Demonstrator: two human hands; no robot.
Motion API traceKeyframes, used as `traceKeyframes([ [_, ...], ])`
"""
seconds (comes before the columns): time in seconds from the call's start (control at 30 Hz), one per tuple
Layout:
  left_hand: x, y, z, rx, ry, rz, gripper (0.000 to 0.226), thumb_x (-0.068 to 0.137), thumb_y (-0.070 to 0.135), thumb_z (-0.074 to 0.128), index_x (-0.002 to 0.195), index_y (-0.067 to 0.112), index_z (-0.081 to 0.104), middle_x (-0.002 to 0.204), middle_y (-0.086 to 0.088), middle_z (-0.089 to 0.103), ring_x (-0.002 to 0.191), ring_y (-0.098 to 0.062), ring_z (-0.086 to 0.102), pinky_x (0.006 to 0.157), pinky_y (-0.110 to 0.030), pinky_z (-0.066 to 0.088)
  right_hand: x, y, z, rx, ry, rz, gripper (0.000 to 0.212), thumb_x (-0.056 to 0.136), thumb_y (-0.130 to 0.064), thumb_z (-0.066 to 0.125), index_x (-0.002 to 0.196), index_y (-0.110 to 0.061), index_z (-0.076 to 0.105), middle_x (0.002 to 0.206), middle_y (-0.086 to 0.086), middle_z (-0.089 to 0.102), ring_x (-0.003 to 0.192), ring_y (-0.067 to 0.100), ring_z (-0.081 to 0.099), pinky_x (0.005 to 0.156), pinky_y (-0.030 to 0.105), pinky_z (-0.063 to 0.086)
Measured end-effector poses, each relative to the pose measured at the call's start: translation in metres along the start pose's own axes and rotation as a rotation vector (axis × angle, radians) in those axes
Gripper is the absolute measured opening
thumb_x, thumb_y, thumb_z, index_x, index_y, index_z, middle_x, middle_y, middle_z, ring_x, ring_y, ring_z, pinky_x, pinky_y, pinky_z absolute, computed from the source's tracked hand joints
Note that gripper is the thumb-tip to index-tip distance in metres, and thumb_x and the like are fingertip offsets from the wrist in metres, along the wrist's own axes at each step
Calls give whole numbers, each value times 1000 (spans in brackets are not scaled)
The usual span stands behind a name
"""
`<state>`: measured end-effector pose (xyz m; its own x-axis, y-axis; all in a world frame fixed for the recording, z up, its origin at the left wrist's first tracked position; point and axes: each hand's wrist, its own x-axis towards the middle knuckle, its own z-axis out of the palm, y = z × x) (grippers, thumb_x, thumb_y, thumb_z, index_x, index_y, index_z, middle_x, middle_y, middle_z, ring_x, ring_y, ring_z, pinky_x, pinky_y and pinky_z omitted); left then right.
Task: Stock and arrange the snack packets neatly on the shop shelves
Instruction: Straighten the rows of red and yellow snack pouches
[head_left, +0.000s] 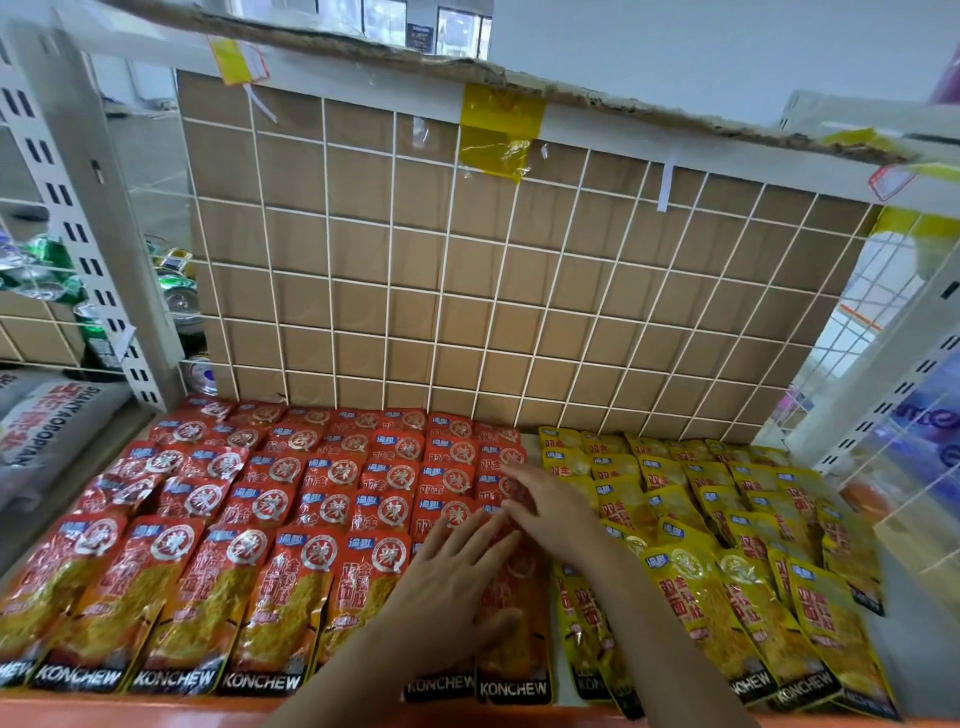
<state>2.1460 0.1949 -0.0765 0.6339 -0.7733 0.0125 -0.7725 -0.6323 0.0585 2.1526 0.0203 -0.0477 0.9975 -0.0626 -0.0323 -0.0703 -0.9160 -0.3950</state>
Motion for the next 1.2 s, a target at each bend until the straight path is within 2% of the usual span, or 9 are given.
traceKeyframes([
  [0.07, 4, -2, 3, 16, -4, 17, 80, 84, 70, 2, 147, 28, 26, 155, 3, 14, 143, -16, 13, 118, -44, -4, 0, 0, 1, -1, -1, 3, 52, 94, -33, 49, 143, -23, 34, 149, -3, 33, 137, 12, 30, 111, 27, 24],
  [0.13, 4, 1, -2, -24, -30, -22, 76, 87, 70, 4, 142, 28, 37, 151, 2, 29, 139, -16, 30, 115, -44, 6, 0, 1, 2, -3, 14, 4, 52, 94, -33, 50, 142, -23, 34, 148, -4, 35, 136, 12, 31, 111, 27, 26],
  [0.23, 4, -1, 5, -61, -8, 27, 85, 77, 73, 1, 150, 29, 9, 153, 8, -10, 142, -14, -11, 112, -42, -20, 1, 2, 3, -2, 35, 4, 52, 93, -34, 51, 142, -22, 35, 147, -4, 36, 134, 11, 34, 109, 26, 27],
  [0.27, 4, -1, 2, -71, 30, 27, 85, 77, 74, 2, 150, 29, 9, 153, 8, -9, 142, -14, -10, 111, -44, -18, 0, 2, 4, -2, 39, 4, 52, 93, -34, 51, 141, -22, 36, 147, -4, 36, 133, 12, 34, 109, 26, 27],
  [0.37, 3, 0, 5, -82, -126, 13, 72, 88, 70, 11, 138, 28, 42, 145, 4, 41, 133, -14, 40, 112, -46, 24, 0, 3, 5, -6, 60, 4, 51, 92, -34, 52, 140, -21, 38, 144, -5, 38, 131, 11, 36, 106, 23, 28],
  [0.5, 4, -2, 8, -117, -43, -35, 68, 91, 68, 11, 134, 28, 46, 135, 5, 54, 123, -13, 52, 107, -41, 33, 1, 4, 5, -4, 65, 12, 53, 92, -36, 53, 140, -19, 37, 144, -4, 38, 132, 12, 35, 107, 25, 28],
  [0.57, 7, -10, 3, -141, 14, -141, 79, 89, 71, 2, 139, 24, 41, 144, 0, 43, 130, -18, 44, 112, -41, 27, 2, 4, 6, -20, 52, 10, 54, 92, -37, 52, 141, -19, 36, 145, -4, 37, 132, 13, 35, 109, 26, 28],
  [0.7, 16, -27, -1, -179, 42, -211, 124, 47, 84, -34, 150, 24, -4, 156, 3, -12, 143, -15, -12, 110, -33, -15, 4, 6, 8, -38, 42, 19, 55, 91, -40, 52, 141, -19, 37, 144, -5, 38, 130, 12, 38, 108, 27, 30],
  [1.2, 25, -30, -8, -99, 53, -228, 128, 46, 78, -40, 151, 22, 5, 158, 1, 8, 145, -17, 5, 115, -35, -4, 4, 7, 8, -24, 80, 21, 53, 93, -39, 49, 142, -22, 35, 148, -5, 33, 135, 12, 31, 109, 25, 25],
])
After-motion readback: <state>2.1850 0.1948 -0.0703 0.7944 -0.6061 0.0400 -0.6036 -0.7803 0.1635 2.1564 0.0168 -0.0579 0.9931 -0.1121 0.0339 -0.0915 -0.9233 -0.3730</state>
